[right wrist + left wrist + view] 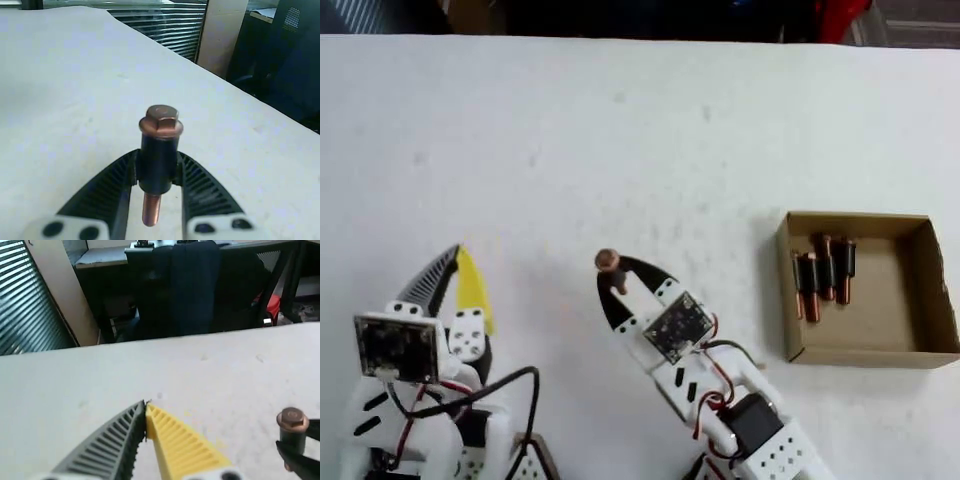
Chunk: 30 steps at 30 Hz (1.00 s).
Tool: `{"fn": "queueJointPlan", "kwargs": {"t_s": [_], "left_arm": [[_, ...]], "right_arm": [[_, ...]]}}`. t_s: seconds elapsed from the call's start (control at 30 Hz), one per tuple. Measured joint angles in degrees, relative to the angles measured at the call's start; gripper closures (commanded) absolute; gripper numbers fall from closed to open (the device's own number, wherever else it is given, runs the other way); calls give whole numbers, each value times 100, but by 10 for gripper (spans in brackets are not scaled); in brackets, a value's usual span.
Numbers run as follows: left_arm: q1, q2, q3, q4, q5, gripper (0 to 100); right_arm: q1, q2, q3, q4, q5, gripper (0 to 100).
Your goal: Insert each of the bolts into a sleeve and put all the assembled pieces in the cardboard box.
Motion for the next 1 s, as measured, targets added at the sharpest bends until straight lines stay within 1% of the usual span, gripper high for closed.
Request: {"fn": "queueJointPlan", "kwargs": {"t_s": [0.07,0.2,0.3,0.57,0.63,0.8,0.9,1.0], "left_arm": [[0,0,211,202,0,976],[-141,0,1134,185,0,976],[-299,9,1969,-149,0,976],[-352,70,3824,-1037,0,976],[-352,70,4035,-1125,0,976],[-352,70,4062,-1116,0,976],[-352,70,4062,-897,0,976],[-352,70,4062,-563,0,976]], "right_arm": [[0,0,0,0,0,981],[0,0,0,0,0,981],[0,0,0,53,0,981],[9,0,0,53,0,981],[132,0,0,53,9,981],[484,0,-44,53,9,981],[721,0,-114,220,9,981],[879,0,-211,615,9,981]]}}
